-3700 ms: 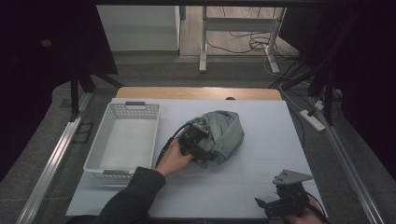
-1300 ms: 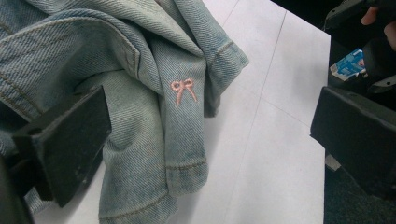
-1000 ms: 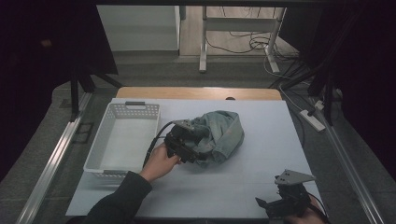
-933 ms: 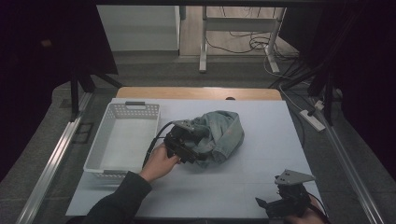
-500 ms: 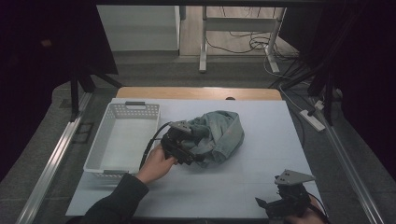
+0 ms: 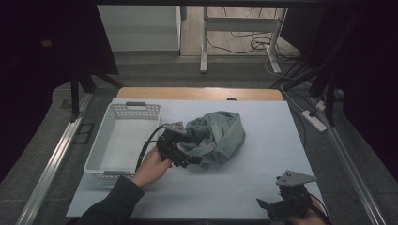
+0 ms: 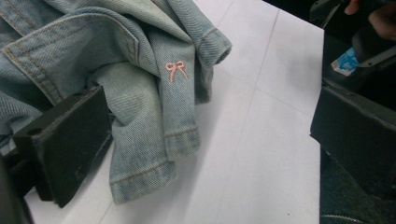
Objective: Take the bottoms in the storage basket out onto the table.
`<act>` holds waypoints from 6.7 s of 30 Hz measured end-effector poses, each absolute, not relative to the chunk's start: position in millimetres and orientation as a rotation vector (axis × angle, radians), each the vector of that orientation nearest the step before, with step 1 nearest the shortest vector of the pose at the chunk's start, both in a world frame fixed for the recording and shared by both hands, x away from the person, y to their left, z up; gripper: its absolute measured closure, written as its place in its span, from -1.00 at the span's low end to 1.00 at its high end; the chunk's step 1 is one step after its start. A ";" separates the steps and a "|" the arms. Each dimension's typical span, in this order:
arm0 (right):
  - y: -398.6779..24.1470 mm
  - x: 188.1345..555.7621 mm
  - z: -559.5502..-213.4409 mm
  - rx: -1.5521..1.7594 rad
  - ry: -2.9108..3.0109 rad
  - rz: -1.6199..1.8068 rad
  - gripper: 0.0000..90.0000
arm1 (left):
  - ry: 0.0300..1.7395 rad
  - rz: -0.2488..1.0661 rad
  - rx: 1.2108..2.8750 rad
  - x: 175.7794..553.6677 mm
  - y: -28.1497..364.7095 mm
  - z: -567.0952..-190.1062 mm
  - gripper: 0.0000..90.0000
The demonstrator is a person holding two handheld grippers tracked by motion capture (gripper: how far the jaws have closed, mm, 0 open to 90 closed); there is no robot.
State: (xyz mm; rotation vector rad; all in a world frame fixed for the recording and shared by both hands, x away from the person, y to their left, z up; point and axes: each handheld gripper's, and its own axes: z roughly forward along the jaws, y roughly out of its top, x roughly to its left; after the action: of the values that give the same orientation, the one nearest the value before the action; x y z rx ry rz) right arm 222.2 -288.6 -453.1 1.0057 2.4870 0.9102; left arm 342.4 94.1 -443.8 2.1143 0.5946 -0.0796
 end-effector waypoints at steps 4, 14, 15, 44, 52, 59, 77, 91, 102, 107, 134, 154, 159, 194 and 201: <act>-288.6 222.1 -453.0 1.005 2.487 0.907 -1.00 | 0.606 -0.091 2.101 341.0 98.4 -443.9 -1.00; -289.1 222.0 -452.7 1.012 2.481 0.918 -1.00 | 0.631 -0.080 2.111 335.5 106.9 -443.0 -1.00; -289.3 222.0 -452.6 1.014 2.479 0.921 -1.00 | 0.637 -0.085 2.109 334.9 107.4 -442.9 -1.00; -290.1 221.7 -452.0 1.018 2.470 0.928 -1.00 | 0.680 -0.012 2.116 316.8 123.4 -444.6 -1.00; -290.0 221.8 -452.1 1.018 2.471 0.928 -1.00 | 0.704 -0.030 2.094 312.4 130.9 -447.3 -1.00; -290.0 221.9 -452.1 1.019 2.472 0.928 -1.00 | 0.721 -0.039 2.078 307.6 138.4 -448.0 -1.00; -290.1 222.1 -452.2 1.022 2.469 0.931 -1.00 | 0.758 -0.051 2.051 296.2 155.3 -449.6 -1.00; -290.0 222.0 -452.1 1.022 2.470 0.927 -1.00 | 0.792 -0.036 2.042 287.7 166.9 -451.4 -1.00; -289.9 222.1 -452.2 1.023 2.471 0.925 -1.00 | 0.828 -0.030 2.020 280.5 178.2 -453.3 -1.00; -289.9 222.2 -452.1 1.025 2.470 0.925 -1.00 | 0.833 -0.028 2.015 276.9 183.1 -453.8 -1.00; -290.3 222.6 -452.0 1.033 2.469 0.930 -1.00 | 0.882 -0.001 1.984 255.9 209.2 -457.8 -1.00; -289.9 222.6 -452.2 1.033 2.471 0.926 -1.00 | 0.935 0.005 1.963 241.7 228.7 -463.3 -1.00; -289.7 222.6 -452.3 1.032 2.472 0.924 -1.00 | 0.943 0.009 1.961 238.4 232.8 -464.2 -1.00; -289.6 223.0 -452.4 1.036 2.473 0.915 -1.00 | 1.037 0.022 1.907 209.5 266.7 -470.2 -1.00; -289.5 222.9 -452.4 1.036 2.473 0.912 -1.00 | 1.054 0.030 1.907 204.9 271.2 -471.5 -1.00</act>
State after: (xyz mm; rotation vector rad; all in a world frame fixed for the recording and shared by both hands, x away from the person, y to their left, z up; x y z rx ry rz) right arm 222.9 -289.5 -452.4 1.0359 2.4725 0.9117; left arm 204.9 271.2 -471.5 1.9072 1.0536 0.0302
